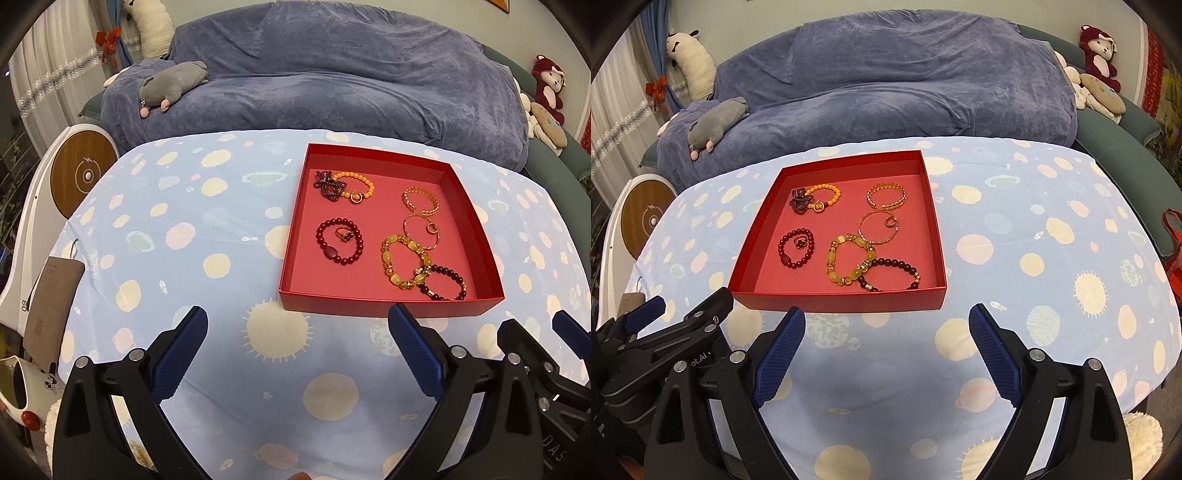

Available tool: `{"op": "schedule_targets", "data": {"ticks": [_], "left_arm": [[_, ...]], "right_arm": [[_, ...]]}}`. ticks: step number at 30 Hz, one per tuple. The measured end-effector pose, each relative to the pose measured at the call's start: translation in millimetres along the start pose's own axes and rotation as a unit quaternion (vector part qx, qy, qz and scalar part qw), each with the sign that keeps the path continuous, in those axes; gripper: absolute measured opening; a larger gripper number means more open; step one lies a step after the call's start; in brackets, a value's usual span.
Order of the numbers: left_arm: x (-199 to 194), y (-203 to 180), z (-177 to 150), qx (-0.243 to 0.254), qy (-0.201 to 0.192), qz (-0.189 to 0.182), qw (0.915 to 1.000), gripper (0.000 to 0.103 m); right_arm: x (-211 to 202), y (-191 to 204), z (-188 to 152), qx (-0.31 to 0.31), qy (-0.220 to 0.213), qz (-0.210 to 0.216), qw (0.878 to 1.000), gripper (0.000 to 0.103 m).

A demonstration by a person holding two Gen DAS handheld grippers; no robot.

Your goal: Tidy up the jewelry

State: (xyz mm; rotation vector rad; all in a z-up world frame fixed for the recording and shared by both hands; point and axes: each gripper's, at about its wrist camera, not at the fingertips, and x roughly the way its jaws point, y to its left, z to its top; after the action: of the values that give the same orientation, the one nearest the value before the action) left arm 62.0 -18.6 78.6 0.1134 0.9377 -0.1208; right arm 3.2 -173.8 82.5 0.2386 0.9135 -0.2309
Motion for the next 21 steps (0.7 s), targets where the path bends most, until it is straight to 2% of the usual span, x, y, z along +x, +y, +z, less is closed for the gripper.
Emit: {"op": "schedule_targets", "data": {"ticks": [1,2,21], "left_arm": [[0.8,0.5,-0.5,0.0,0.001,0.003,1.0,0.094],[1.5,1.8,-1.1,-0.002,0.002,0.006,1.0,0.094],[4.7,0.5,-2.5,0.011,0.006,0.008,0.9999,0.095]], "right_arm": [[0.0,-0.2,-0.5,0.001,0.0,-0.002,1.0,0.094],[-0.2,-0.7,-1.2,0.003,-0.002,-0.003,1.0,0.097],[1.2,2.3,-5.5,-0.008,0.0,-0.02,1.0,0.096]]}}
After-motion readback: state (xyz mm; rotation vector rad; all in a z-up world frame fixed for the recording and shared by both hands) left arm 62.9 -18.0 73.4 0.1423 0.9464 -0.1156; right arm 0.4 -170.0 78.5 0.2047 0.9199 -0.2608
